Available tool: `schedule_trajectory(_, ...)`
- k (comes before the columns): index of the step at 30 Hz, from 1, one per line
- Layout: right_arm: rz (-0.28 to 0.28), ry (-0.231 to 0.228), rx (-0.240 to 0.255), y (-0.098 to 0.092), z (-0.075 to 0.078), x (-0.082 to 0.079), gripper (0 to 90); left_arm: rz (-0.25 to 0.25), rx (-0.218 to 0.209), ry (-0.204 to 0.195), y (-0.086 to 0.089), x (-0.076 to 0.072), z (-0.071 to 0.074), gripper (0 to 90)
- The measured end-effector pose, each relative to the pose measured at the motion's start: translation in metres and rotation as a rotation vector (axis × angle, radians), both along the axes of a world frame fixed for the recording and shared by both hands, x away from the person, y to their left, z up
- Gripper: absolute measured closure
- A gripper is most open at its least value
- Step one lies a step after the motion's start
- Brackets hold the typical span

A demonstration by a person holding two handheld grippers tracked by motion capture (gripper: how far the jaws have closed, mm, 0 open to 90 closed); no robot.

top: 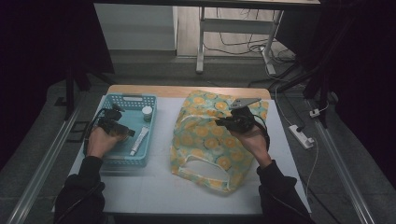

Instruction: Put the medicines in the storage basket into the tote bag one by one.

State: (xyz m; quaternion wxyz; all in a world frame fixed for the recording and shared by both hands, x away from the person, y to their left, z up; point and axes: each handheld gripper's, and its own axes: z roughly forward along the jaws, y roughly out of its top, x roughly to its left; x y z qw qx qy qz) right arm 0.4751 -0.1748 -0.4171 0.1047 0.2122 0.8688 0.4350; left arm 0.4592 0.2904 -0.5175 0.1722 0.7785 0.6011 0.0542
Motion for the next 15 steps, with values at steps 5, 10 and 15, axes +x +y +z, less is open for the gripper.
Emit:
schedule_trajectory(5, 0.000, 0.000, -0.002, -0.0003, -0.0002, -0.0002, 89.4, 0.014, 0.038, 0.018, -0.0015, -0.0009, -0.0010, 16.5)
schedule_trajectory(10, -0.004, 0.002, -0.002, -0.0014, -0.0004, 0.0001, 89.5, 0.024, 0.034, 0.024, -0.0019, -0.0010, -0.0001, 20.1)
schedule_trajectory(15, -0.006, 0.000, -0.001, -0.0020, -0.0003, 0.0001, 89.4, 0.029, 0.027, 0.013, -0.0023, -0.0015, 0.0026, 20.4)
